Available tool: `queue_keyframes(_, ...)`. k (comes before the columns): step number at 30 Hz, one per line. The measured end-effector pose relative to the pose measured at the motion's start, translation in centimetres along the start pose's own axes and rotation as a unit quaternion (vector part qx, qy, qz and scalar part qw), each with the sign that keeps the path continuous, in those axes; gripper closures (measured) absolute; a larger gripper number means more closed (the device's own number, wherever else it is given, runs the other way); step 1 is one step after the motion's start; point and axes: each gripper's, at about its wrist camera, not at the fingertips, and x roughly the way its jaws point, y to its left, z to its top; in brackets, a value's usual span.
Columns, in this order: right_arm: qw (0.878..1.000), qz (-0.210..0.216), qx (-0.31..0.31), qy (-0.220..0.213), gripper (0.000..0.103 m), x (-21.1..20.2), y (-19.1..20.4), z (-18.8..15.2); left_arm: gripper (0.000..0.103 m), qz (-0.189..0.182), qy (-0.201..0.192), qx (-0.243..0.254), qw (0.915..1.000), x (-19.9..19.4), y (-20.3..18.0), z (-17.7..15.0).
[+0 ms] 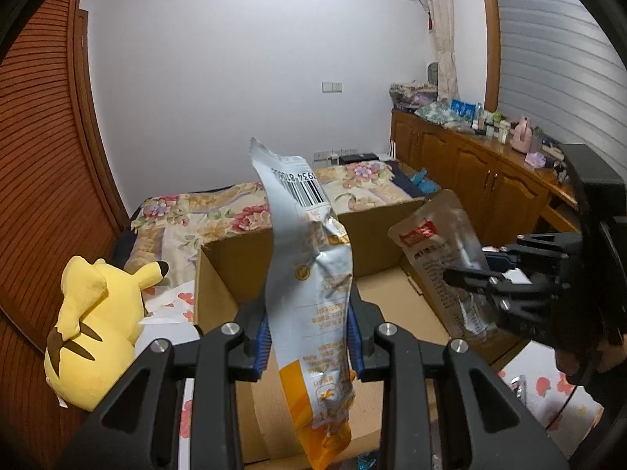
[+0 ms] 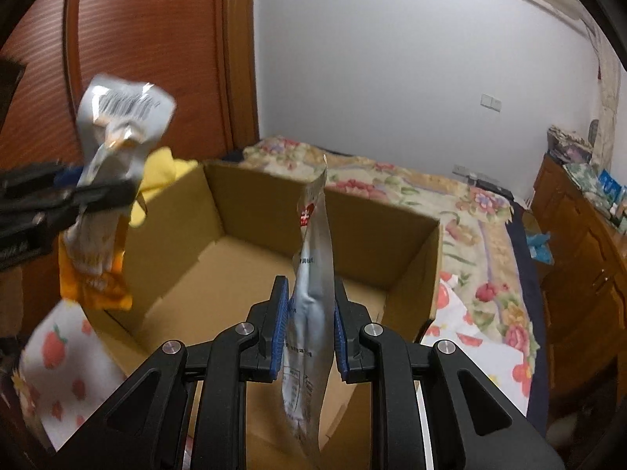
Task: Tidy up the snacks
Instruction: 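Open the left tool over the box while the right tool drops its pouch in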
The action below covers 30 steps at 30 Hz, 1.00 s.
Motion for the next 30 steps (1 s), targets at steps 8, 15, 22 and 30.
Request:
queue_keyframes(8, 1.000, 0.000, -0.002, 0.021, 0.085, 0.7, 0.1, -1.6, 0.075, 0.003, 0.032, -0.003, 0.9995, 2.8, -0.4, -1.3)
queue_keyframes(15, 0.999, 0.028, 0.010, 0.034, 0.086, 0.9, 0.1, -1.5, 0.074, 0.006, 0.055, -0.003, 0.9985, 3.8, -1.0, -2.1)
queue_keyframes(22, 0.997, 0.062, 0.030, 0.020, 0.085, 0.2, -0.1, -1.4, 0.064, 0.015, 0.036, -0.012, 0.9992, 3.2, -0.6, -1.5)
queue_keyframes(30, 0.996, 0.075, 0.042, -0.012, 0.076, -2.8, 0.0, -0.8, 0.062, 0.025, 0.018, -0.015, 0.9994, 1.5, 0.5, -1.5)
